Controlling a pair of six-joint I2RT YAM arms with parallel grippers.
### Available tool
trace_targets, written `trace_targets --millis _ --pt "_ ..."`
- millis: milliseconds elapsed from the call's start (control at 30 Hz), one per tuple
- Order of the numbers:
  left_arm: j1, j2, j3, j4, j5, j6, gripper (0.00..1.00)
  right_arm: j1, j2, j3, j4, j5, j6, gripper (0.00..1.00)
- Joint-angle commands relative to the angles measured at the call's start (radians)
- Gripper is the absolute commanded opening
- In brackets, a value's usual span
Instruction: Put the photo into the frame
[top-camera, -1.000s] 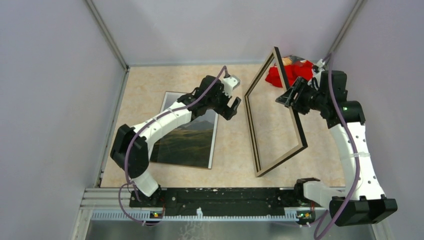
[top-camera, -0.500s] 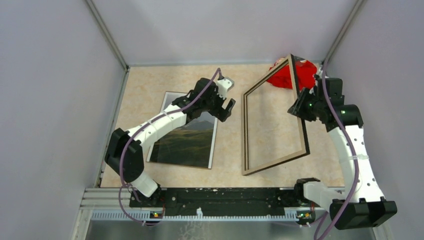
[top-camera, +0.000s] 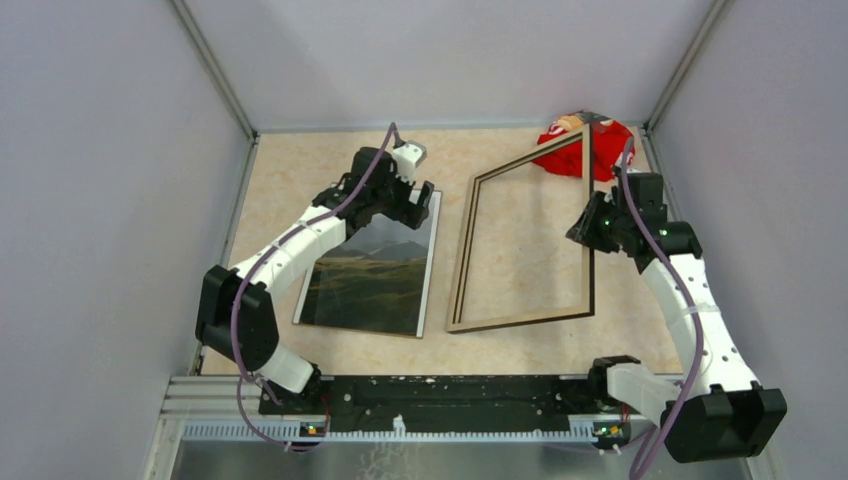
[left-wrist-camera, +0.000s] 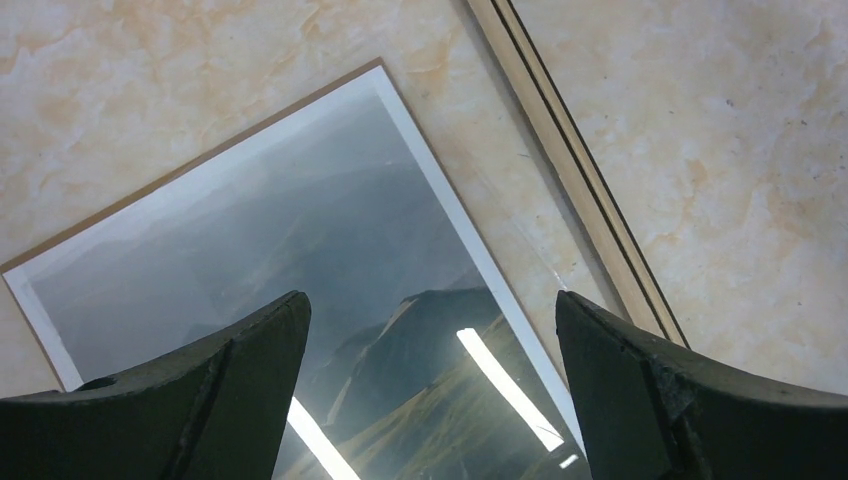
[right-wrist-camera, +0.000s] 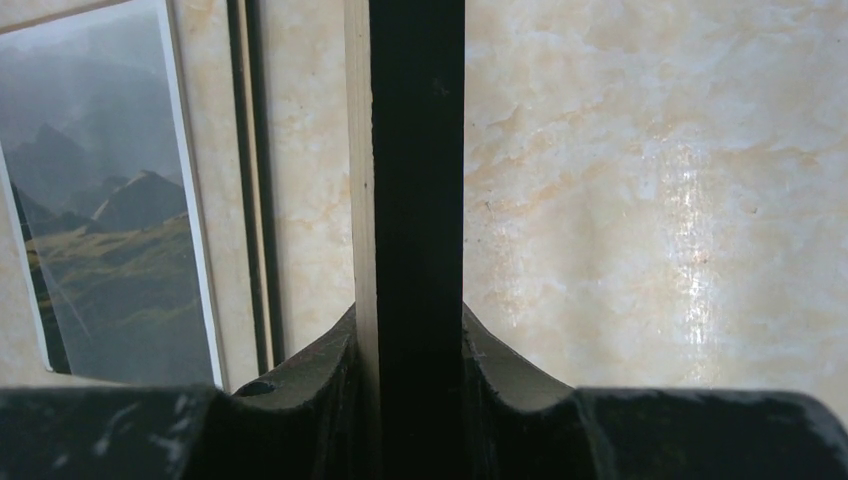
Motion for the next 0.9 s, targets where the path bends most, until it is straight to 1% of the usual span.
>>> trace_targets --millis 0,200,400,500,567,633,767,867 --pt "0.039 -0.055 -0.020 0.005 0.032 0.010 0.99 0.048 0.019 -0.040 0.030 0.049 -0.084 0.08" --pt "0.082 -0.061 -0.047 0.016 0.053 0.013 0.99 0.130 0.108 -0.051 0.053 0.090 -0.110 0.07" --pt "0.092 -0.062 -0.070 0.021 0.060 0.031 0.99 0.134 0.164 -0.062 0.083 0.140 -0.106 0.07" --pt "0.093 -0.058 -0.079 0.027 0.065 0.033 0.99 0.134 0.210 -0.046 0.074 0.175 -0.101 0.10" --pt "0.093 -0.055 -0.080 0.027 0.069 0.033 0.99 0.134 0.259 -0.034 0.051 0.217 -0.112 0.11" --pt "0.094 -0.053 -0.079 0.030 0.070 0.033 0.99 0.134 0.316 -0.028 0.029 0.278 -0.114 0.15" --pt "0.094 -0.051 -0.075 0.031 0.071 0.034 0.99 0.144 0.380 -0.049 0.056 0.346 -0.075 0.17" --pt "0.095 -0.053 -0.076 0.030 0.071 0.040 0.99 0.146 0.419 -0.093 0.107 0.359 -0.046 0.17"
